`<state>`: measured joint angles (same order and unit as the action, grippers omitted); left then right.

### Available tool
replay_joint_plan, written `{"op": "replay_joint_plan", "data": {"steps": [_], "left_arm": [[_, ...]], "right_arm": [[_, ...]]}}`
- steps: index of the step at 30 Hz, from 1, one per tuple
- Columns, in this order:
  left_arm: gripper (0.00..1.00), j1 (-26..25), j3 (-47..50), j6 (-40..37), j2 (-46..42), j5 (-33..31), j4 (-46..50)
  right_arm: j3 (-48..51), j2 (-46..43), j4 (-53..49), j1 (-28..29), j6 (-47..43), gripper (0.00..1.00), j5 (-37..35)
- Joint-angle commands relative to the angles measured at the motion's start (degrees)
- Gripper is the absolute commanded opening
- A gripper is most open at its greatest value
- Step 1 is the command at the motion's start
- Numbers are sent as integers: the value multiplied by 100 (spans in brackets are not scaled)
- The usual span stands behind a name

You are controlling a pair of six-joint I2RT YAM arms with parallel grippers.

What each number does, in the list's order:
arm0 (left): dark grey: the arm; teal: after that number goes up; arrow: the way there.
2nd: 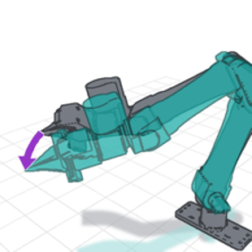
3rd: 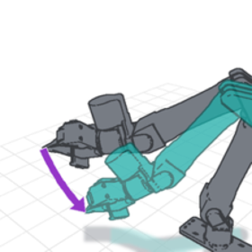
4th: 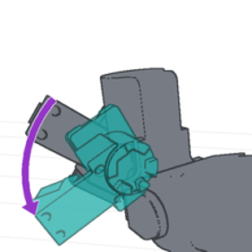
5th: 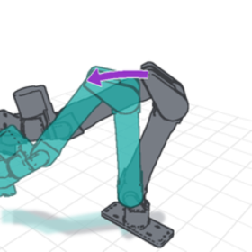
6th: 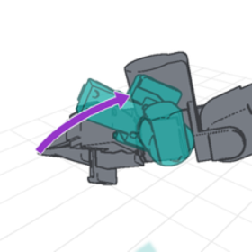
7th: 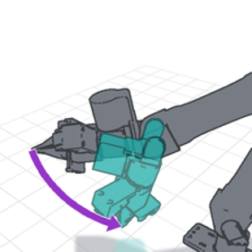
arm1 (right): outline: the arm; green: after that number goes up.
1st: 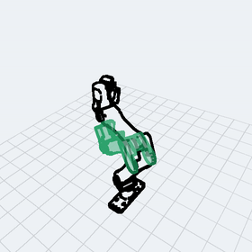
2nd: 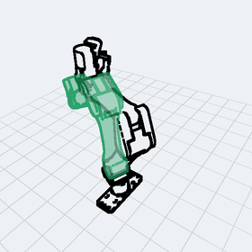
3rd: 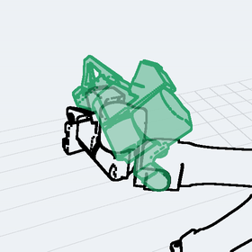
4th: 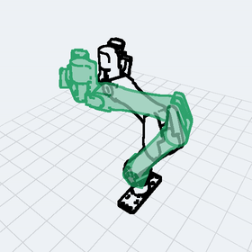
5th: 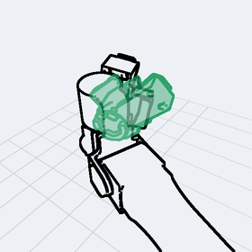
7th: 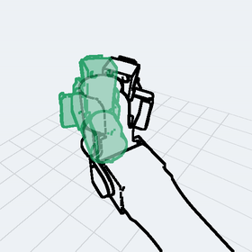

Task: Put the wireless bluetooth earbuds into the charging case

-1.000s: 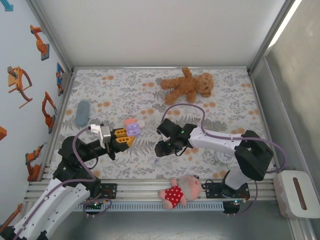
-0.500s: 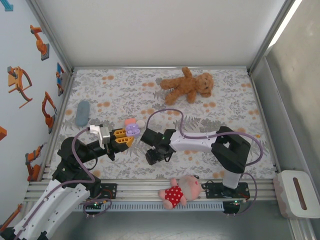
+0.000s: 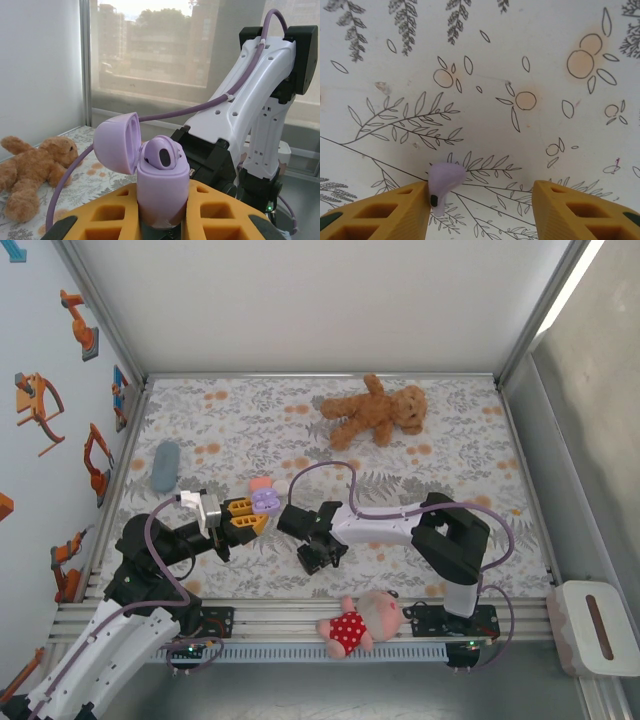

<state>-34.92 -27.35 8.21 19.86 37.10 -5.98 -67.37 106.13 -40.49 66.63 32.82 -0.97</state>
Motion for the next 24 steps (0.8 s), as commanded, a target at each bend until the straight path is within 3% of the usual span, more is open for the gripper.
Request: {"op": "replay_joint_plan", "data": {"steps": [1, 14, 24], "left_arm": [[1, -33, -44, -100, -26, 7, -79], [1, -35, -51, -92, -50, -6, -36], [1, -33, -68, -135, -62, -33, 6]], "right_arm": [[-164, -41, -264, 52, -56, 53, -201], [-555, -47, -96, 56, -104, 52, -35], [-505, 253, 67, 58, -47, 43, 92]]}}
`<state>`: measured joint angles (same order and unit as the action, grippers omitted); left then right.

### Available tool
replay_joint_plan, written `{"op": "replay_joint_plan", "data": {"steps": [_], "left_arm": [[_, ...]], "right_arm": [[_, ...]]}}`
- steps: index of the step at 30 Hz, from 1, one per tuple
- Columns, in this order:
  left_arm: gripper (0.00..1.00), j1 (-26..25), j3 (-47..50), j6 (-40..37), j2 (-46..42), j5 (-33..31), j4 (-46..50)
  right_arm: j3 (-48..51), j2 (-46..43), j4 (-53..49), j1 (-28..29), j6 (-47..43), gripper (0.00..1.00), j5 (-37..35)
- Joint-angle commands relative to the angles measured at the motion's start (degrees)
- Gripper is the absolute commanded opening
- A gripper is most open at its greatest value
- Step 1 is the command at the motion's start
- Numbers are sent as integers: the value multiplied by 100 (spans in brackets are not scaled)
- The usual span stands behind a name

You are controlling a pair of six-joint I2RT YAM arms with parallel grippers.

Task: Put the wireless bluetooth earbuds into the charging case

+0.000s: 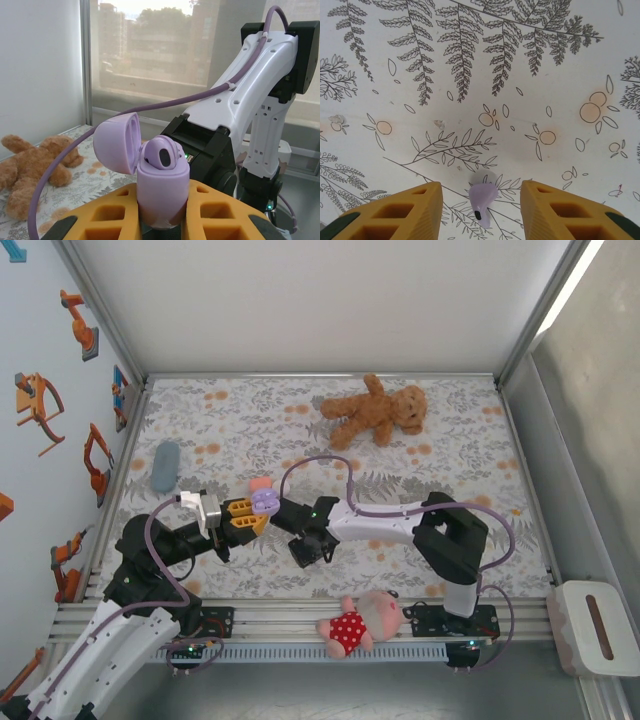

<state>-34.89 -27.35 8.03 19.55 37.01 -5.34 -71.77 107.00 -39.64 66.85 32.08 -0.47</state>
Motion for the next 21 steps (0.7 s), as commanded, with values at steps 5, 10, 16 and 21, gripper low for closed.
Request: {"op": "replay_joint_plan", "data": {"steps": [5, 10, 16, 21], "left_arm": [[1, -40, -64, -117, 14, -19, -102], [1, -38, -66, -114, 49, -24, -129], [1, -43, -71, -118, 69, -21, -142], [1, -36, -75, -118, 128, -21, -181]], "right_arm": [[-11, 249, 8, 34, 37, 42, 47], [48, 307, 28, 31, 55, 41, 73], [92, 321, 20, 38, 78, 35, 144], [117, 337, -9, 34, 75, 34, 146]]}}
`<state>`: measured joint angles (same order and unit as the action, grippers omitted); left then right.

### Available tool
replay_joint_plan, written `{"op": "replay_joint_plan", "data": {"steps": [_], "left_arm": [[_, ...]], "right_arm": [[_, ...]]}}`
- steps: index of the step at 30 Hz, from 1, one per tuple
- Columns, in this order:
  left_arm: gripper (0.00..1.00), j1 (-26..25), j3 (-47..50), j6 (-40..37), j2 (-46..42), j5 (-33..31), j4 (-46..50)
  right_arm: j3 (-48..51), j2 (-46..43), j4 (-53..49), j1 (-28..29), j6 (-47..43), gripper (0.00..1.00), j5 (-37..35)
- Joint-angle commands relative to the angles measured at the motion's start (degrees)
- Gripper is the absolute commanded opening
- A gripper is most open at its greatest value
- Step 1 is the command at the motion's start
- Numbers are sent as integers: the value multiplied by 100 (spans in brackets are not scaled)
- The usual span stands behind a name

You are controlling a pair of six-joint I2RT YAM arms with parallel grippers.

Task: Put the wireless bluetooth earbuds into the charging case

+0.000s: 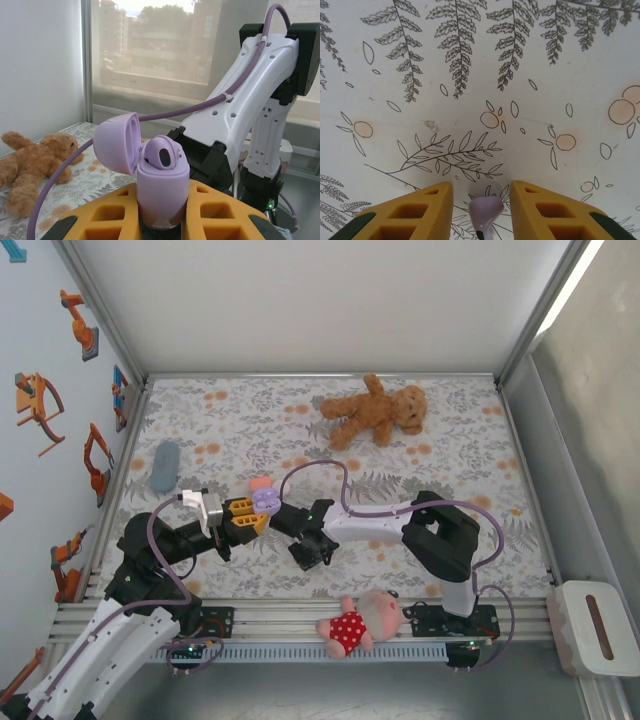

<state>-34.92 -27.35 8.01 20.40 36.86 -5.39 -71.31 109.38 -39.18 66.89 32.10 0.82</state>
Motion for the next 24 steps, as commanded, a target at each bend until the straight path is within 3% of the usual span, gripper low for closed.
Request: {"op": "replay_joint_plan", "data": {"steps": [1, 9, 24], "left_arm": [[1, -34, -74, -111, 59, -4, -185], [1, -36, -77, -98, 59, -4, -196], [1, -38, -69, -84, 1, -8, -139]], "right_arm": [[81, 107, -57, 34, 68, 34, 15], [104, 193, -65, 30, 42, 25, -3], [144, -339, -113, 29, 53, 21, -253]]}}
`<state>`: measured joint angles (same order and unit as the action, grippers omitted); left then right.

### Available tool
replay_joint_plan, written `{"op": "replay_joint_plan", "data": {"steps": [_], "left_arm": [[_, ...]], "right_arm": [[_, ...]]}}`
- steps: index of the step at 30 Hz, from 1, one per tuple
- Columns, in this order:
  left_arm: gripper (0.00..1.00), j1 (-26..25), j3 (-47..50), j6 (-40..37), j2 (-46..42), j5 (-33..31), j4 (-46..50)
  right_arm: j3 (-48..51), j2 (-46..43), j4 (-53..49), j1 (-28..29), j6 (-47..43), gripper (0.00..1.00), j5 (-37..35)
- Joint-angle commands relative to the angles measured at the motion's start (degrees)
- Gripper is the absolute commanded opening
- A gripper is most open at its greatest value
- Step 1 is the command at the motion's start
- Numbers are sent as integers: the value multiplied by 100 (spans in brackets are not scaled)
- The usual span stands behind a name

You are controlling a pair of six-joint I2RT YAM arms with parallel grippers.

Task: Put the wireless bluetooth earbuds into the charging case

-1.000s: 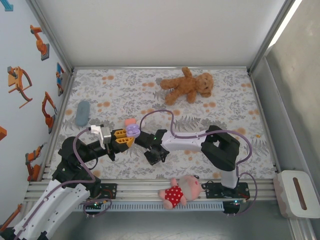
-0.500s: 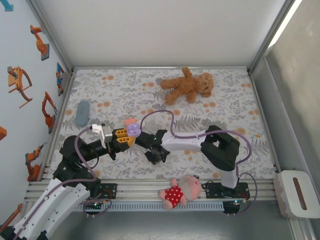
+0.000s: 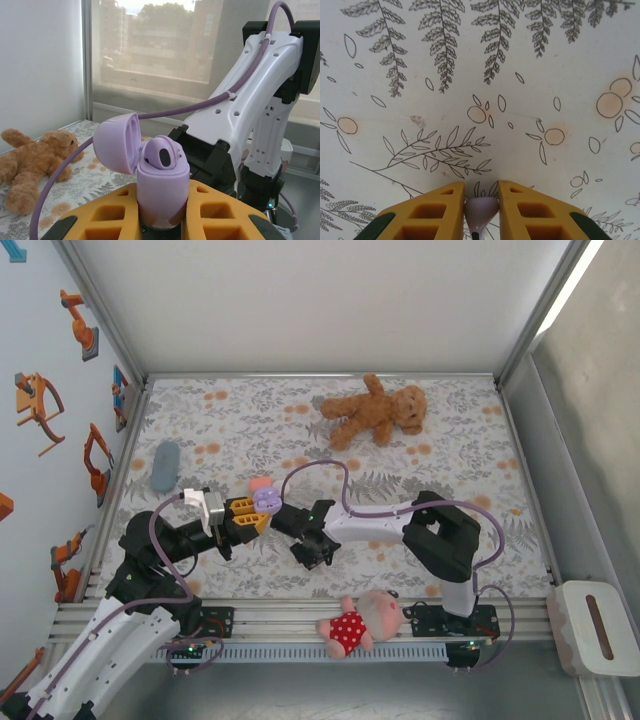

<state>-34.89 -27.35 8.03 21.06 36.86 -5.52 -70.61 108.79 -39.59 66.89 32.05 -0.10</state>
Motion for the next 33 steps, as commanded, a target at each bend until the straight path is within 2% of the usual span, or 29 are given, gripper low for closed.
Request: {"op": "replay_joint_plan", "data": {"steps": [1, 10, 18, 25, 33], "left_arm": [[1, -39, -68, -79, -66, -4, -131], [1, -38, 75, -6, -60, -79, -225], [0, -41, 313, 121, 106, -263, -691], [0, -57, 204, 18, 714, -372, -1031], [0, -159, -148, -451, 1595, -594, -1324]], "right_arm": [[74, -322, -94, 26, 61, 21, -189], [57, -1031, -265, -91, 47, 21, -497], [-209, -2285, -526, -451, 30, 21, -908], [-720, -3244, -623, -712, -18, 21, -1325], [-1557, -3792, -555, -756, 15, 21, -1779]]}}
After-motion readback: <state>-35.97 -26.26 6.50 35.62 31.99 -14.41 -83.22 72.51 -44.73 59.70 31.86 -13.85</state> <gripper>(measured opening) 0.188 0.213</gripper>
